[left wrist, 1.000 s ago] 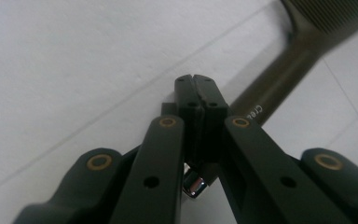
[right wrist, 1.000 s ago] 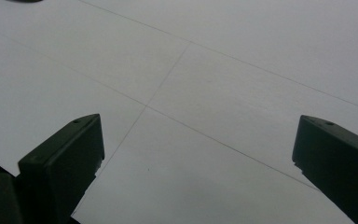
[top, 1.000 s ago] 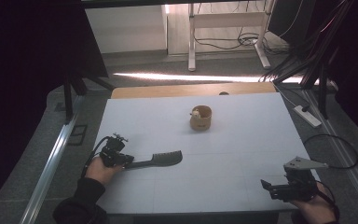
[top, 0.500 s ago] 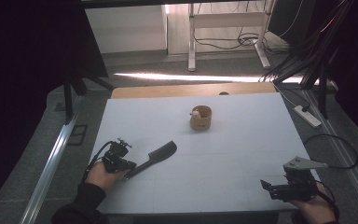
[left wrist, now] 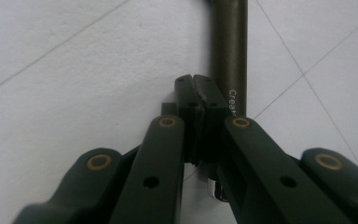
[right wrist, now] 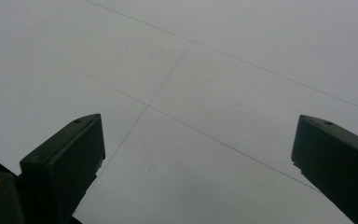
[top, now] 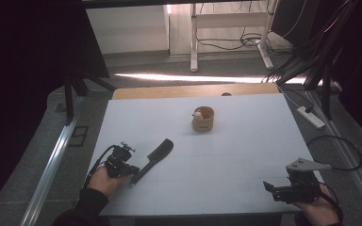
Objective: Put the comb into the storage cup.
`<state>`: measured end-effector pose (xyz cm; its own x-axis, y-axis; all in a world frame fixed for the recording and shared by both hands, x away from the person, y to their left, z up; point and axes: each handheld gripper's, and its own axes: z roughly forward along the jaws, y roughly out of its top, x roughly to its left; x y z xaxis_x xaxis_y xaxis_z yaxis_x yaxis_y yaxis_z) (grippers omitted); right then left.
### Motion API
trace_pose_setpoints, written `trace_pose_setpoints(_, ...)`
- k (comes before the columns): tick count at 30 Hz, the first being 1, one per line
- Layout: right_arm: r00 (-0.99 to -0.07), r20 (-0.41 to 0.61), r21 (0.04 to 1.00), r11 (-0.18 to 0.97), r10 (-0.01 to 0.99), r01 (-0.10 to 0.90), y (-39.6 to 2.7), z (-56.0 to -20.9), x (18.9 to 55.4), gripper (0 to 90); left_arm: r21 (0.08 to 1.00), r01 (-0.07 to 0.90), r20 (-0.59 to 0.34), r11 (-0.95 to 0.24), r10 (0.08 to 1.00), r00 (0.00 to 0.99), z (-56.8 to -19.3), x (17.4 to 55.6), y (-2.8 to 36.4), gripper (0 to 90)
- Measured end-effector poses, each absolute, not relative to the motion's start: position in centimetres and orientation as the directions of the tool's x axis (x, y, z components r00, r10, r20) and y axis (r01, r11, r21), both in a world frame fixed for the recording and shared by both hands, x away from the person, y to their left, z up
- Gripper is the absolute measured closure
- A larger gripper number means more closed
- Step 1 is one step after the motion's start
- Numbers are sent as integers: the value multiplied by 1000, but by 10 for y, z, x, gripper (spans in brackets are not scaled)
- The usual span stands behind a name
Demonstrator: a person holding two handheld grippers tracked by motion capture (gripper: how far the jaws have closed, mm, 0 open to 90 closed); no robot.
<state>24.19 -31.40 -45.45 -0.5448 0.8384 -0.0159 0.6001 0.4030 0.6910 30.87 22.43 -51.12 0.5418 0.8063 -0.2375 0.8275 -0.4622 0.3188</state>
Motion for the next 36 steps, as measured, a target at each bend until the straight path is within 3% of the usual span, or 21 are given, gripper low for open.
trace_pose_setpoints(6, -546, -16, 691, 405, 837, 599, -314, -455, 242, 32, 368, 834, -245, -410, 823, 513, -504, 306, 229, 769)
trace_pose_setpoints(16, -548, -18, 689, 408, 836, 599, -314, -455, 242, 33, 438, 821, -238, -366, 833, 499, -494, 297, 229, 464)
trace_pose_setpoints(17, -549, -19, 688, 409, 836, 599, -314, -455, 242, 33, 446, 816, -232, -367, 834, 501, -494, 296, 228, 393)
trace_pose_setpoints(21, -550, -19, 688, 410, 835, 599, -313, -455, 242, 33, 474, 797, -198, -374, 837, 510, -491, 292, 225, 320)
trace_pose_setpoints(36, -551, -23, 686, 414, 834, 598, -313, -455, 242, 33, 484, 788, -230, -381, 813, 535, -492, 288, 221, 21)
